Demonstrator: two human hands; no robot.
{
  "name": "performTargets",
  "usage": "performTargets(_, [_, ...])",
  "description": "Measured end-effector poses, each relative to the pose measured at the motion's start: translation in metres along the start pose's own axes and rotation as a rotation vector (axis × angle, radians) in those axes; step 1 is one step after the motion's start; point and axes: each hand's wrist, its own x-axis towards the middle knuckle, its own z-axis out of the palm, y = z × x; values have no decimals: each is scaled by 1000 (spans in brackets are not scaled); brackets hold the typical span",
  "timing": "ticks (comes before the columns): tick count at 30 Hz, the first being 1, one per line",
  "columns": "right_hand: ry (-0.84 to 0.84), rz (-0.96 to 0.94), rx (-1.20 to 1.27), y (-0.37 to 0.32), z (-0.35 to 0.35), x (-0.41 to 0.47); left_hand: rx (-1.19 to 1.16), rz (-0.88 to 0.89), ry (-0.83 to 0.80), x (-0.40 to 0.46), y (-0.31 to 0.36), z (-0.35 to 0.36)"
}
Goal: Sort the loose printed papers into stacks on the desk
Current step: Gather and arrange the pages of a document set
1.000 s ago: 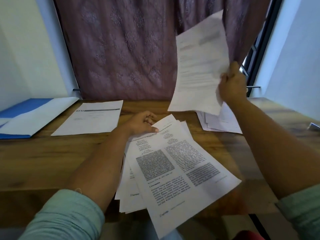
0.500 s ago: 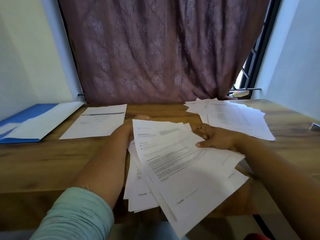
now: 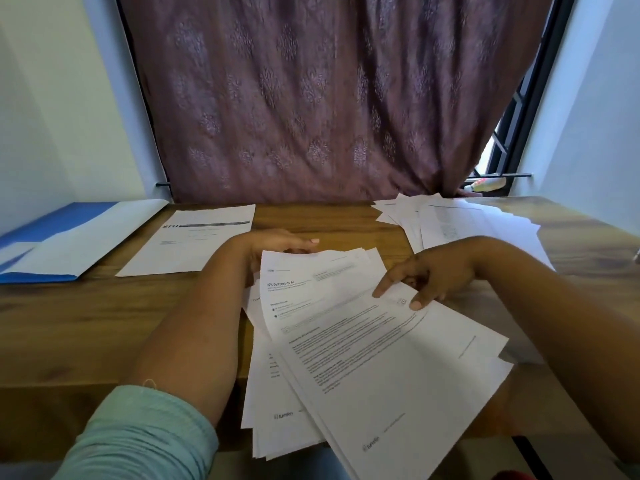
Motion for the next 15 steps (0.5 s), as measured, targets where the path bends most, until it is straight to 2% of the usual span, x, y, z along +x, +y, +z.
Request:
performTargets(3, [-93, -65, 3, 0, -12, 5, -52, 23, 9, 9, 0, -2])
performTargets(6, [-174, -34, 31, -2, -20, 10, 157, 2, -6, 14, 2, 0])
performTargets(8, [-228, 44, 134, -7, -26, 6, 315, 18, 23, 13, 4, 5])
performTargets(9, [-172, 85, 182, -8, -29, 5, 351, 34, 44, 13, 5, 9])
performTargets(10, [-16, 111, 175, -6, -32, 10, 371, 54, 56, 13, 5, 11])
performTargets(13, [682, 174, -2, 3, -29, 45, 390, 117, 27, 13, 4, 14])
performTargets(14, [807, 176, 37, 7, -25, 58, 376, 122, 12, 13, 4, 14])
performTargets(15, [852, 164, 133, 9, -22, 71, 361, 125, -5, 13, 3, 14])
